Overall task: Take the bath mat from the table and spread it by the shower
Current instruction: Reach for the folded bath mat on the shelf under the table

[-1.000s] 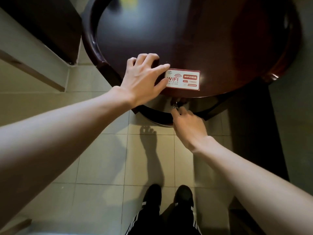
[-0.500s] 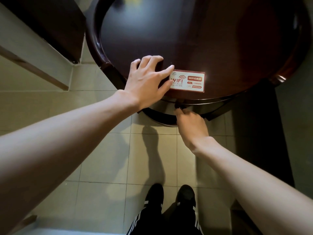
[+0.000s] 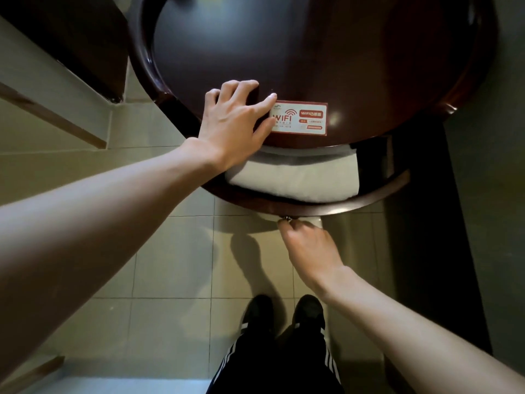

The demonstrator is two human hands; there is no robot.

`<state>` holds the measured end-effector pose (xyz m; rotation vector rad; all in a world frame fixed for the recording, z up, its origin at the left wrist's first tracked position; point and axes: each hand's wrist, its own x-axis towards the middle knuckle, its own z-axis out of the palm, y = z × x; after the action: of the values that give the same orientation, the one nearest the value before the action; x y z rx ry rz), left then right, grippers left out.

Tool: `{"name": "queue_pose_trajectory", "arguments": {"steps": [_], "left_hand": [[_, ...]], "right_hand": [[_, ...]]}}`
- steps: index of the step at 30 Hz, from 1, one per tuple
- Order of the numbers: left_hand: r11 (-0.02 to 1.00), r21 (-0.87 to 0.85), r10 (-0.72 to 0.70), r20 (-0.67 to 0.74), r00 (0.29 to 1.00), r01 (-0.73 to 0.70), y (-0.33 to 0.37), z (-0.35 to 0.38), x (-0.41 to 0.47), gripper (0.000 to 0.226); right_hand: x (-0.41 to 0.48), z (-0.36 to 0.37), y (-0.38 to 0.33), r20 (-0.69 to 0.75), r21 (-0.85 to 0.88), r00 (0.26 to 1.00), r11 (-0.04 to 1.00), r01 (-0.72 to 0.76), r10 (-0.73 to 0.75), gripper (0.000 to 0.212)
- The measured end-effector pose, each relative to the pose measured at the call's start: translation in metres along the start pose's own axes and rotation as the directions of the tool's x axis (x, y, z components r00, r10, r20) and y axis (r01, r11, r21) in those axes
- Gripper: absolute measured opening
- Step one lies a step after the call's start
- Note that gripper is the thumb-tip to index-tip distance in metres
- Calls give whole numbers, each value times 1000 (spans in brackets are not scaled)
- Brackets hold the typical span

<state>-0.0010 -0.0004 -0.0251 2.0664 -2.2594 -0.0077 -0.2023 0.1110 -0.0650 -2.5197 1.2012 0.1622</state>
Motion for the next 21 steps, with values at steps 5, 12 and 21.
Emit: {"name": "queue_pose_trajectory", "arguments": {"steps": [5, 12, 21], "left_hand": [[998, -42, -41, 12, 999, 42, 4, 1, -3, 48], [994, -69, -83, 50, 995, 87, 8, -2, -7, 49], [993, -69, -86, 65, 994, 91, 10, -5, -9, 49]], "right_hand": [[-26, 6, -14, -91, 41, 996, 999, 1, 2, 16], [-60, 16, -29, 8, -44, 1000, 999, -13, 13, 33], [-72, 21, -35, 21, -107, 1000, 994, -14, 16, 34]]}}
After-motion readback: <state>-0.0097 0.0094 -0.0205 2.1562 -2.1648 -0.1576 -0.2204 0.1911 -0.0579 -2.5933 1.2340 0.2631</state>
